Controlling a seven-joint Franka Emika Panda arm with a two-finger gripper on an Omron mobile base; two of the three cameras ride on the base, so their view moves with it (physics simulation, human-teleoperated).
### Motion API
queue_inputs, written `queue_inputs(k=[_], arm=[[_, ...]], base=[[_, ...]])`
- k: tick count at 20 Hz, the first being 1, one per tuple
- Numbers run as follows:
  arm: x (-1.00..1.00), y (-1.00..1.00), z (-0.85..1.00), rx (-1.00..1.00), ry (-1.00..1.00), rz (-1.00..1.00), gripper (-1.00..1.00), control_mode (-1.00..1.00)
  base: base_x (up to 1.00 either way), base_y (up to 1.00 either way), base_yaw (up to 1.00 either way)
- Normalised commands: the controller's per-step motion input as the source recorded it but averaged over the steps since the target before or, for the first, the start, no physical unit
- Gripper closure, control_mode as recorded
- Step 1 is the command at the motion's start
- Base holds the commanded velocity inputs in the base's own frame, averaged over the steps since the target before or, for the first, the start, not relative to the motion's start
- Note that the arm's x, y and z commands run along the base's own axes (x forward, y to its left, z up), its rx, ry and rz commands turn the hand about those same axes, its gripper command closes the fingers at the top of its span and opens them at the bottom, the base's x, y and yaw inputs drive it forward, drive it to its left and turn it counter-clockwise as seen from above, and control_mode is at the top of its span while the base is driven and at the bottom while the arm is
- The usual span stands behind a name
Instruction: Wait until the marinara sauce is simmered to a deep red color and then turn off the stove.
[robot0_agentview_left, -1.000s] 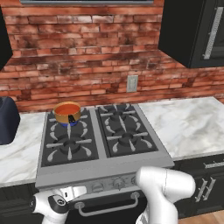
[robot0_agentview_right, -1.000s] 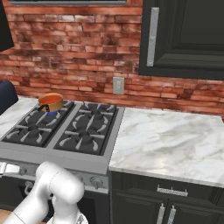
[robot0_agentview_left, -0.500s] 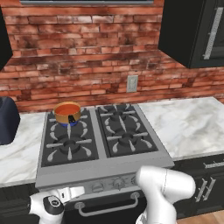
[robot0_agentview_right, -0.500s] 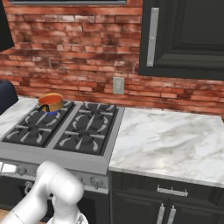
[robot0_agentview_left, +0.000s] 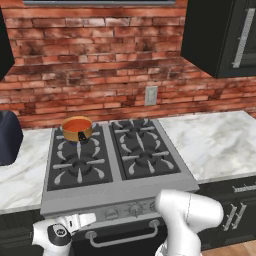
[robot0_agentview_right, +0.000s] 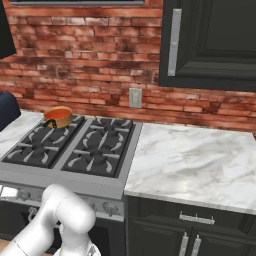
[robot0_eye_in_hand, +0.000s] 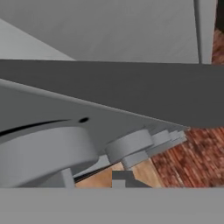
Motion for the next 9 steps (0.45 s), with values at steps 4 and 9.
queue_inputs(k=[4, 9], arm=[[0.05, -0.05, -0.88, 0.74, -0.33, -0.73, 1.00, -1.00], [0.03, -0.60, -0.40, 0.40, -0.05, -0.65, 1.00, -1.00]], base=[[0.00, 0.00, 0.00], [0.00, 0.00, 0.00]])
